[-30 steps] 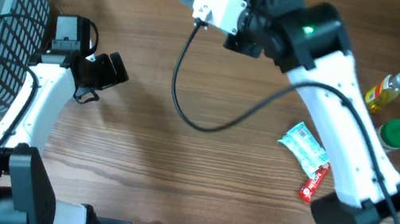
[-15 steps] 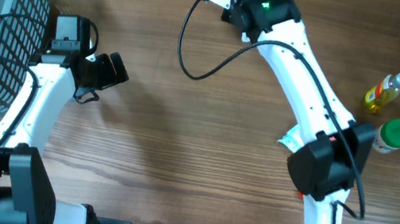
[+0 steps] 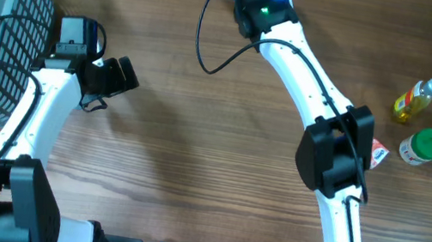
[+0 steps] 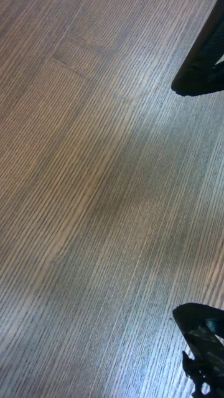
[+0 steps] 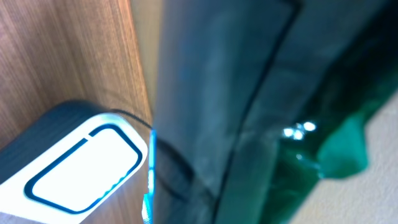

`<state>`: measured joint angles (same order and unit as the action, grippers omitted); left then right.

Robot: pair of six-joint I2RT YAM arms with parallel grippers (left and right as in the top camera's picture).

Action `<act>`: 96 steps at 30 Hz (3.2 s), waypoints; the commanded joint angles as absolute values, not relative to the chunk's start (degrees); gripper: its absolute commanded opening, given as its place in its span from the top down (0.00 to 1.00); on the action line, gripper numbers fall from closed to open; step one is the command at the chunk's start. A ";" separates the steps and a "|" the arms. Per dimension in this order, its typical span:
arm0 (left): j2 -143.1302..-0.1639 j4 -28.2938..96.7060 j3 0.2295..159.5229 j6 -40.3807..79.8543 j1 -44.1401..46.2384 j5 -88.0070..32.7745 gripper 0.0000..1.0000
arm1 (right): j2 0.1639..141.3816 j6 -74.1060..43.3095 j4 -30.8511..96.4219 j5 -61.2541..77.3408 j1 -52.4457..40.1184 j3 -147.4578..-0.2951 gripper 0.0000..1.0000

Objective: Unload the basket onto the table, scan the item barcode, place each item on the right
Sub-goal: 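Raise the gloves pack up to the white scanner with the right gripper, then lower the gloves pack onto the table center and open the right gripper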

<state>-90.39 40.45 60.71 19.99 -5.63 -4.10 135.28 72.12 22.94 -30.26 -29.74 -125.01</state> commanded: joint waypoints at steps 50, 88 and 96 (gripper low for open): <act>-90.54 40.29 61.08 19.73 -5.80 -3.53 0.00 | 121.14 43.20 25.96 -13.21 -27.75 -111.83 0.95; -90.54 40.32 61.08 19.70 -5.80 -3.53 0.00 | 109.75 3.86 48.05 0.43 -26.00 -78.35 0.00; -90.54 40.32 61.08 19.73 -5.80 -3.53 0.00 | 109.51 -2.09 45.08 4.58 -26.22 -78.35 0.00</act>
